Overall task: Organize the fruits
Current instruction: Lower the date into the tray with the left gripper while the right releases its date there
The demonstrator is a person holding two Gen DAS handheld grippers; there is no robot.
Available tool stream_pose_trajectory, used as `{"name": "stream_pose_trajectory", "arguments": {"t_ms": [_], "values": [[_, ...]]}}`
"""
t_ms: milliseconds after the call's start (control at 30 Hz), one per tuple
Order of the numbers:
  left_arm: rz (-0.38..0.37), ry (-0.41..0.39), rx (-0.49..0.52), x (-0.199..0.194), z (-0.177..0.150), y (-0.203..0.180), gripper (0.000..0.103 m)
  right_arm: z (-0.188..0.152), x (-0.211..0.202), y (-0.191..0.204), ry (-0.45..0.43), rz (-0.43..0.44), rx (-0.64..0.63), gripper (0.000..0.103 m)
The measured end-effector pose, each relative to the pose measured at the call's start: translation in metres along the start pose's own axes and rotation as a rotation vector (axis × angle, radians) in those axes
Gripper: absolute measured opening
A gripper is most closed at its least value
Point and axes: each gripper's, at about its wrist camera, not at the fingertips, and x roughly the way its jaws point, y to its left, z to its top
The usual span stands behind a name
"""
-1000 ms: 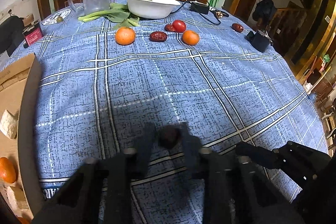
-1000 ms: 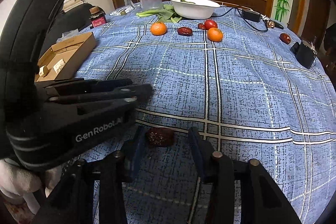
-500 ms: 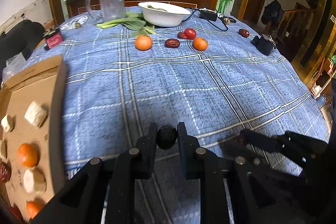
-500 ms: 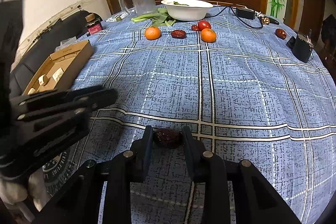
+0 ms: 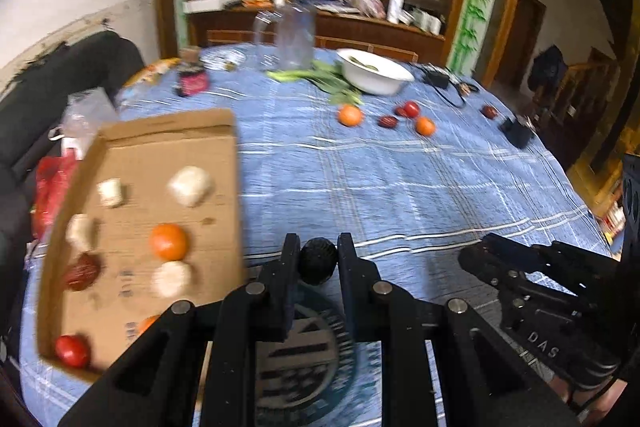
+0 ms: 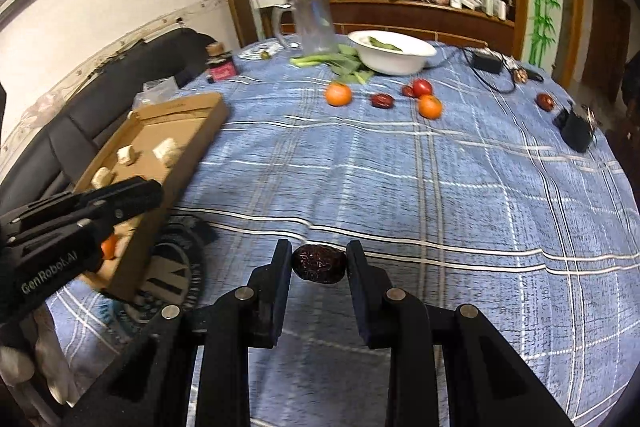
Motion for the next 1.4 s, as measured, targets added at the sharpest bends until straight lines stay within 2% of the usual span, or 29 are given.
{"name": "stream_pose_trajectory", "arguments": {"t_ms": [300, 500, 700, 900, 1167, 1233, 1300, 1367, 1400], "values": [[0.142, -0.067, -0.106, -0.042, -0.009, 0.077, 0.018, 0.012, -0.009, 0.056, -0.008, 0.071, -0.076, 0.030], [0.216, -0.048, -0.184, -0.045, -0.009, 0.133, 0.018, 0.028, 0.005, 0.099, 0.028, 0.154, -0.108, 0.030], [0.230, 0.000, -0.239, -0.025, -0.010, 0.170, 0.018, 0.041, 0.045, 0.148, 0.085, 0.185, -0.149, 0.031], [0.216, 0.043, -0.248, -0.003, -0.013, 0.175, 0.018, 0.047, 0.079, 0.175, 0.101, 0.145, -0.180, 0.031], [0.217, 0.059, -0.243, 0.011, -0.011, 0.172, 0.019, 0.050, 0.105, 0.182, 0.114, 0.108, -0.197, 0.031], [0.212, 0.063, -0.248, 0.013, -0.011, 0.173, 0.022, 0.050, 0.109, 0.181, 0.113, 0.110, -0.193, 0.031], [0.215, 0.061, -0.255, 0.013, -0.012, 0.173, 0.037, 0.051, 0.109, 0.180, 0.104, 0.119, -0.185, 0.031], [0.219, 0.050, -0.260, 0.011, -0.012, 0.173, 0.044, 0.051, 0.108, 0.180, 0.098, 0.120, -0.187, 0.034], [0.217, 0.045, -0.264, 0.009, -0.012, 0.173, 0.045, 0.051, 0.108, 0.181, 0.095, 0.118, -0.187, 0.040]]}}
